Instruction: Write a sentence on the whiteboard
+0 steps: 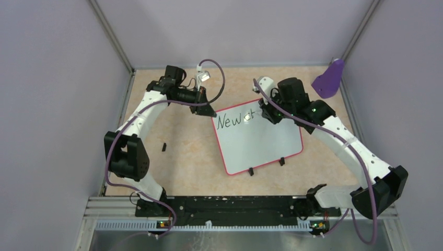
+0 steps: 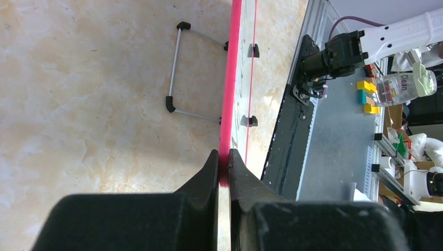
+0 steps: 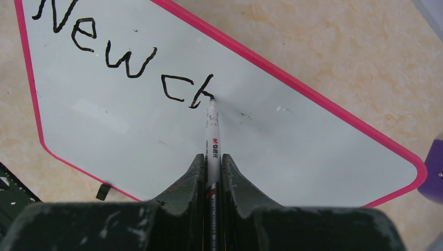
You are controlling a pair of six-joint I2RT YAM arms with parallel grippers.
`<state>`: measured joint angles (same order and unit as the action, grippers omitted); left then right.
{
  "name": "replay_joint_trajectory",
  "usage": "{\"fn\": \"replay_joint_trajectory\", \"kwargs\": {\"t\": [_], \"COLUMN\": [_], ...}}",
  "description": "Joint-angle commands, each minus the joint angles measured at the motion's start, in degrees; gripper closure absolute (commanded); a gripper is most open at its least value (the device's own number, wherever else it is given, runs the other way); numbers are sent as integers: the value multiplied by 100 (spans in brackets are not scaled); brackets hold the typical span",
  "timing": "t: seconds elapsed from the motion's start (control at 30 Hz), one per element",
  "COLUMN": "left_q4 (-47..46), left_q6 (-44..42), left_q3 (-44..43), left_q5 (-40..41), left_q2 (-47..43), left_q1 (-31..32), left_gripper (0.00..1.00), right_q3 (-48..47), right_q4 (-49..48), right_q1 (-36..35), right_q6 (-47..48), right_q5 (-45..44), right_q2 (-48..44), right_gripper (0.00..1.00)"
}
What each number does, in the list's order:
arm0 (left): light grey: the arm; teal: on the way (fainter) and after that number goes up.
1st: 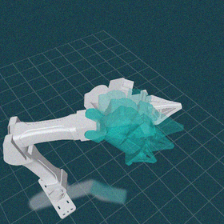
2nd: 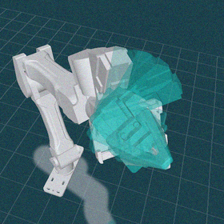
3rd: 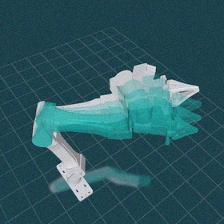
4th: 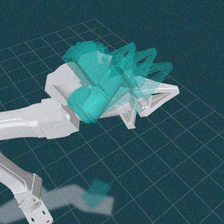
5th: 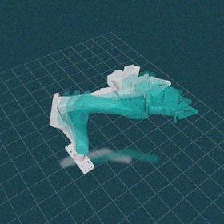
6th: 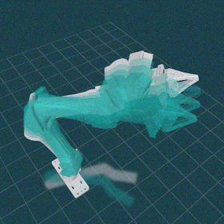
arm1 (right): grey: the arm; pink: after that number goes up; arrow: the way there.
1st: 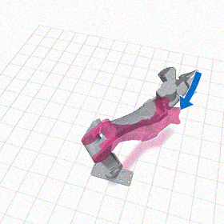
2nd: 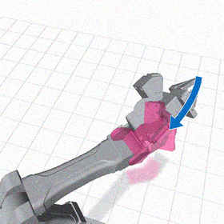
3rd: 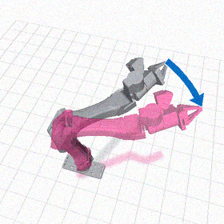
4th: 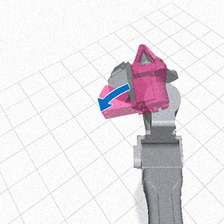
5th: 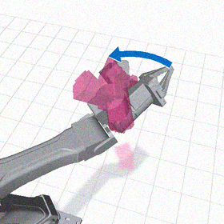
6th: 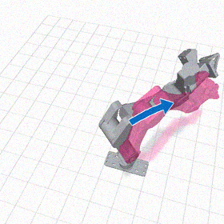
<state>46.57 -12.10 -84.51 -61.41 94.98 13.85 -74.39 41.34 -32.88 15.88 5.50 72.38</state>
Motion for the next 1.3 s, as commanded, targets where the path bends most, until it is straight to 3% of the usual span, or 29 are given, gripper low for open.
{"fn": "replay_joint_trajectory", "kwargs": {"t": [0.0,0.5,0.93,1.27], "left_q4": [130,131,125,134], "left_q6": [-113,-114,-163,-196], "left_q3": [42,57,75,57], "left_q5": [-23,-18,-3,41], "left_q2": [-85,-85,-111,-133], "left_q1": [76,83,92,101], "left_gripper": [100,100,100,100], "right_q3": [11,376,-96,-351], "right_q4": [-112,82,269,378], "right_q1": [98,89,120,1018], "right_q6": [64,60,-32,52], "right_q5": [-82,204,766,1910], "right_q2": [-136,-401,-512,-442], "right_gripper": [100,100,100,100]}}
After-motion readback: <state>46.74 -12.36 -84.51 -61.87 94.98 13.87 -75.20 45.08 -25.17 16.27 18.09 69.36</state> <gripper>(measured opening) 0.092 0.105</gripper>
